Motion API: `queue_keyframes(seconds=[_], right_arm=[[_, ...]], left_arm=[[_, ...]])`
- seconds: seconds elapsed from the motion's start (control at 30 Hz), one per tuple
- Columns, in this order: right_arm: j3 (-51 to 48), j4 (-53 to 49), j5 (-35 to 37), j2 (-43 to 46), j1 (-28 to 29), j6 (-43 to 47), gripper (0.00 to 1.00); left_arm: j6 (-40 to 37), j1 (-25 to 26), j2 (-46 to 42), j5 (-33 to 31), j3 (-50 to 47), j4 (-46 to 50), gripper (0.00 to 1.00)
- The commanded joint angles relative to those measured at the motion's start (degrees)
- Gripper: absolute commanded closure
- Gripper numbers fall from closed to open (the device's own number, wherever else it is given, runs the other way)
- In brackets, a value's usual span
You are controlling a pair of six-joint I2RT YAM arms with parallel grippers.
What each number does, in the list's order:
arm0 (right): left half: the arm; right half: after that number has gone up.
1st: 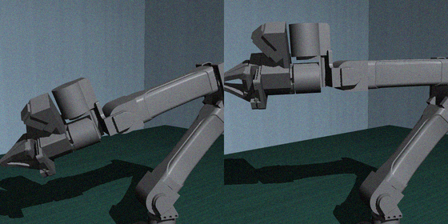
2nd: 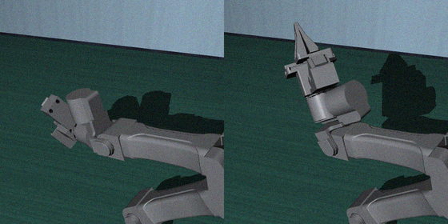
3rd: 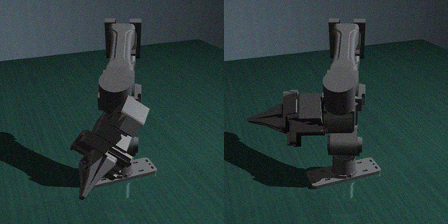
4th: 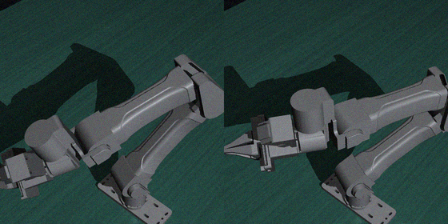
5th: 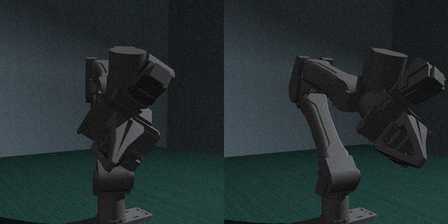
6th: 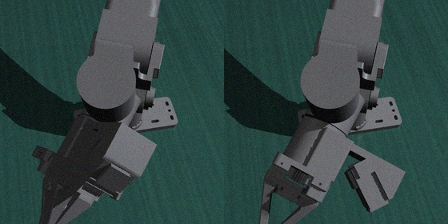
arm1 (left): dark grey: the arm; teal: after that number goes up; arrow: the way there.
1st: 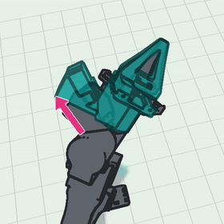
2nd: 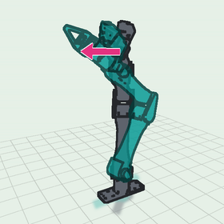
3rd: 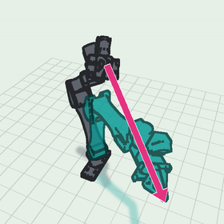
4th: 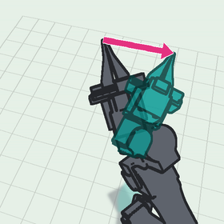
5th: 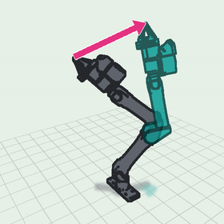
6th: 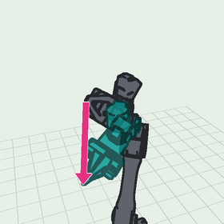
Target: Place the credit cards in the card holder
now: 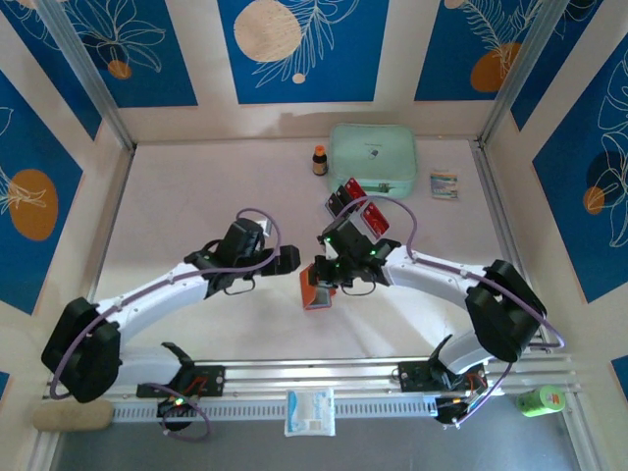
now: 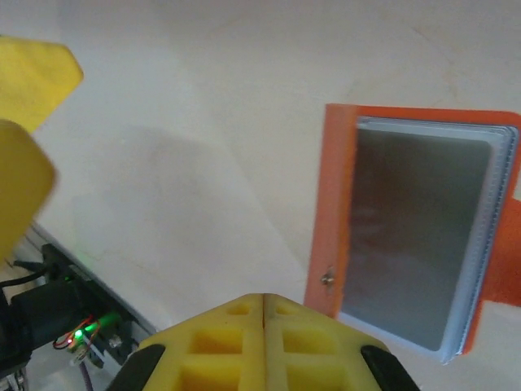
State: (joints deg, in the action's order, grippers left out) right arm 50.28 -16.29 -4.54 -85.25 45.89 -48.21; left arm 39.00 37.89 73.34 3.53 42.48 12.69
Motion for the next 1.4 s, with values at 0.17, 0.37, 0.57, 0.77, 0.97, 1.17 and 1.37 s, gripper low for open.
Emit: queue_keyframes(seconds=[0.17,0.37,0.57,0.77,0.97,1.17,1.37], right_arm=[[-6.5,3.4,1.6,-1.5,-0.8,-0.8,0.99],[-8.8,5.6,1.6,-3.7,-0.9,-1.5,1.00],[-9.7,6.7,1.4,-4.8,-0.9,-2.0,1.00],[-10.3,7.0,1.5,-4.2,-0.9,-2.2,1.00],[-10.9,7.4,1.3,-3.9,-1.0,-2.4,1.00],[-11.0,6.1,1.2,-1.6,-1.9,-2.0,1.00],[-11.7,1.6,1.7,6.0,-6.0,-1.1,1.00]], left_arm=[[-7.4,0.1,4.7,0.3,2.4,6.0,0.00],[-10.3,2.3,8.9,0.4,5.1,7.3,0.00],[-11.7,5.2,12.9,-0.7,7.1,7.6,0.00],[-12.1,7.3,16.0,-0.9,8.1,6.4,0.00],[-12.2,8.7,18.2,-1.6,8.2,4.7,0.00],[-12.8,9.6,20.1,-6.2,8.7,7.6,0.00],[-13.7,11.1,21.4,-12.0,9.7,11.7,0.00]])
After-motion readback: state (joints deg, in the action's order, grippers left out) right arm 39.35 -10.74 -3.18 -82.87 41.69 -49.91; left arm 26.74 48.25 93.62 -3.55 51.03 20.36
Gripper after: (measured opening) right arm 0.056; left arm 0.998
